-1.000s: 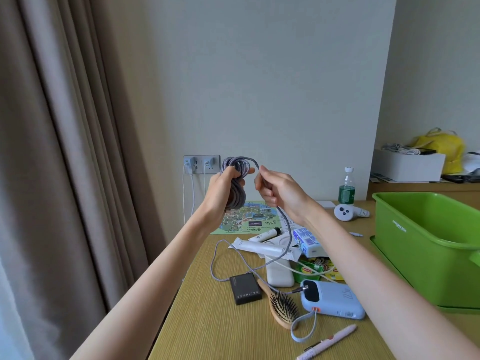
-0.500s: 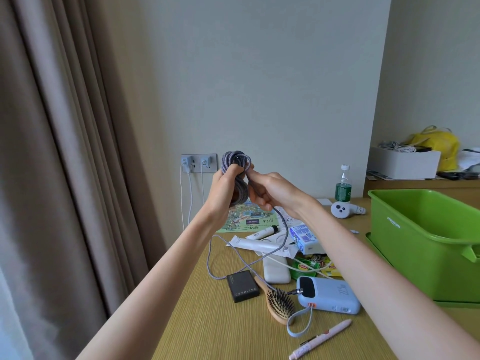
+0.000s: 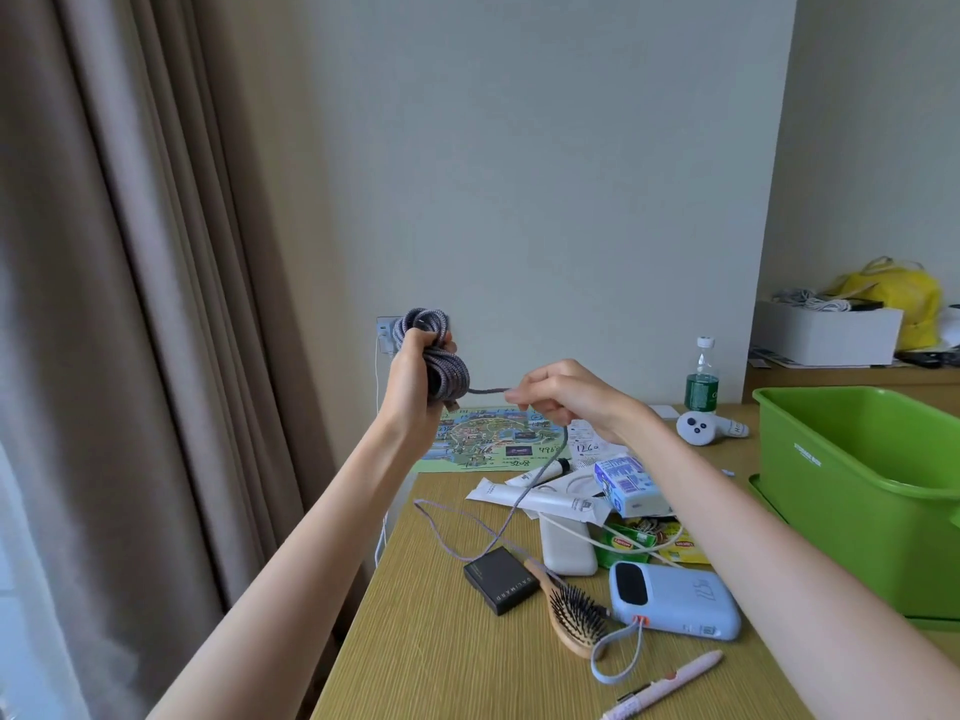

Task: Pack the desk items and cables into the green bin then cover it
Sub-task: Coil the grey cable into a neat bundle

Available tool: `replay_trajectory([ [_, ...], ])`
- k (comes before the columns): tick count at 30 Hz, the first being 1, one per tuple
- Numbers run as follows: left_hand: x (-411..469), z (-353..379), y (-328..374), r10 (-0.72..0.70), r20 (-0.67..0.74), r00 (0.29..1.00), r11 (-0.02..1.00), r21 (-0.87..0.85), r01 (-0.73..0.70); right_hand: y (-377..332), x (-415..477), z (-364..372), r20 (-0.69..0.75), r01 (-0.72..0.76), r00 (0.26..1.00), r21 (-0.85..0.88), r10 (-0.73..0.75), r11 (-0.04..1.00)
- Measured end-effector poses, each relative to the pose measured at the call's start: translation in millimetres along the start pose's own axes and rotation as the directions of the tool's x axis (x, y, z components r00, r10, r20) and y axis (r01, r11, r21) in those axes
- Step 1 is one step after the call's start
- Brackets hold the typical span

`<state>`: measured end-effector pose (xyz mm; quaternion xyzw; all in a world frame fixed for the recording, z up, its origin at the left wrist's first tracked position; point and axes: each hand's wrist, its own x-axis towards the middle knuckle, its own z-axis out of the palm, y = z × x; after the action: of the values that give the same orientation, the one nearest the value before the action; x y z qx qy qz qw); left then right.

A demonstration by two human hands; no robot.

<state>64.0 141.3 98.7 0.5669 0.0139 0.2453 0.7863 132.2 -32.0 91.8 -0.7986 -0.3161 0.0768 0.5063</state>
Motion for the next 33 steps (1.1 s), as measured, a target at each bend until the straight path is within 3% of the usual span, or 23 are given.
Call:
replay_trajectory([
  [6,6,-10,-2,0.094,0.019,0.995,0.977,0.191,-0.096,-12,3,-7,-0.128,0.083,0.989,0.095,-0.07,0.992],
  [10,9,-17,-5,0.197,0.088,0.976,0.904,0.369,-0.216,-20,4,-7,-0.123,0.163,0.981,0.134,-0.147,0.977],
  [16,10,-21,-7,0.315,0.29,0.904,0.748,0.51,-0.425,-30,8,-3,-0.12,0.249,0.964,0.1,-0.237,0.963],
  [19,9,-21,-8,0.277,0.438,0.855,0.679,0.541,-0.497,-34,9,3,-0.146,0.29,0.949,0.062,-0.278,0.955],
  [24,9,-20,-13,0.099,0.471,0.877,0.625,0.656,-0.423,-44,16,14,-0.106,0.344,0.935,0.044,-0.338,0.938],
  [28,8,-24,-11,0.003,0.412,0.911,0.737,0.615,-0.281,-52,25,21,-0.102,0.37,0.925,0.032,-0.365,0.929],
  [33,12,-35,-7,-0.055,0.345,0.937,0.791,0.588,-0.17,-47,40,31,-0.113,0.325,0.944,0.142,-0.311,0.935],
])
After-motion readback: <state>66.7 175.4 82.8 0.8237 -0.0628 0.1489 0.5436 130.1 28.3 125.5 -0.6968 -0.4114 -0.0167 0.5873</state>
